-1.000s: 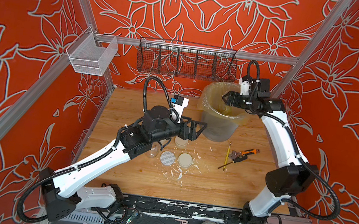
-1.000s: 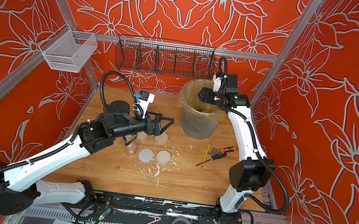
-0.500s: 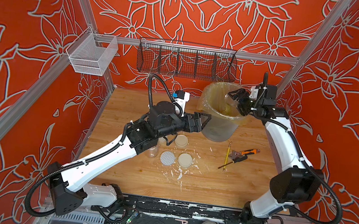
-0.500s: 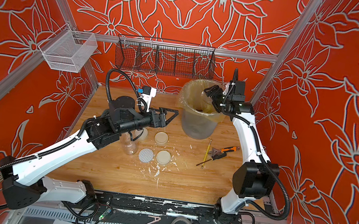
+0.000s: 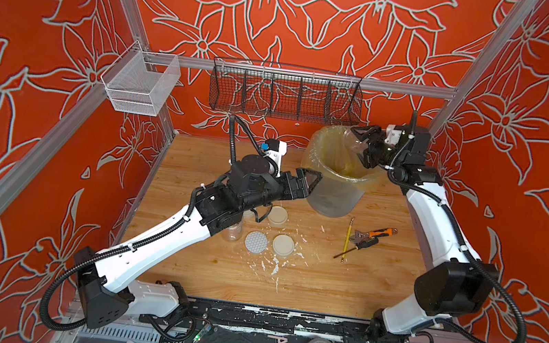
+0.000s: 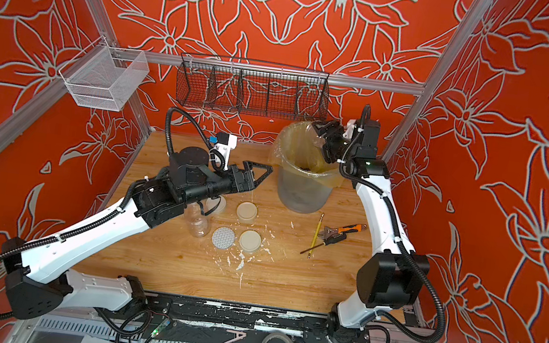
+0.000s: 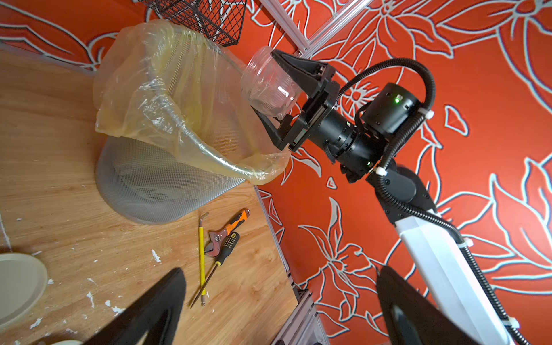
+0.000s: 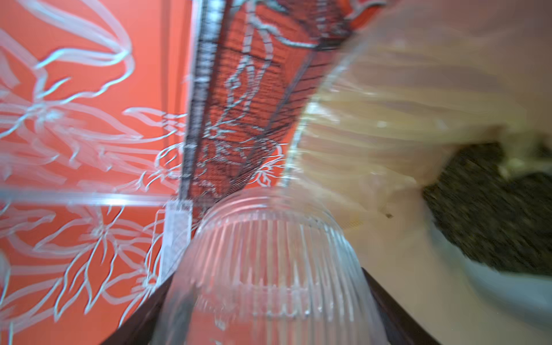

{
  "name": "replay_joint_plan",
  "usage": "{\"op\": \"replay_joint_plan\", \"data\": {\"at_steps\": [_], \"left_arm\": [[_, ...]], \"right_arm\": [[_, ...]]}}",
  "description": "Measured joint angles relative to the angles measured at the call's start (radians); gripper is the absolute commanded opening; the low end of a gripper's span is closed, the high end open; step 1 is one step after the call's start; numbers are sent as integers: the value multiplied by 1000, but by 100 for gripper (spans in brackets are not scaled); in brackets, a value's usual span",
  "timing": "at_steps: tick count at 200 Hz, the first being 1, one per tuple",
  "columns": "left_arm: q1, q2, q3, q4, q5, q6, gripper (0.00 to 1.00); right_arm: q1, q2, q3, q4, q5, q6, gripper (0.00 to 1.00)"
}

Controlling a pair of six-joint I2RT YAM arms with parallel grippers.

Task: Empty moldy tea leaves from jars
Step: Pour the moldy tea leaves from the jar into the trash bin, then place the jar at the center of the board.

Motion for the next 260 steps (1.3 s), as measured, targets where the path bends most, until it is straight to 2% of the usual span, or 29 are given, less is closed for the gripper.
{"op": "replay_joint_plan", "data": {"at_steps": [30, 53, 73, 116, 186, 244, 260], "left_arm": [[3, 42, 86, 28, 34, -20, 99], [20, 82, 159, 61, 95, -59, 99], [41, 130, 230, 78, 153, -93, 97], [55, 186, 314, 78, 216, -97, 97], [69, 186, 319, 76, 239, -106, 97], [85, 186, 305, 77, 249, -113, 100], [86, 186, 303, 76, 261, -111, 95]], "right_arm": [[0, -85, -120, 240, -95, -96, 6], [6, -169, -201, 401, -147, -175, 1], [18, -231, -282, 575, -193, -205, 1], [63, -256, -365, 808, -283, -246, 1], [170, -272, -393, 866, -393, -385, 1], [231, -272, -387, 795, -481, -507, 1], [239, -272, -385, 781, -487, -526, 1]]}}
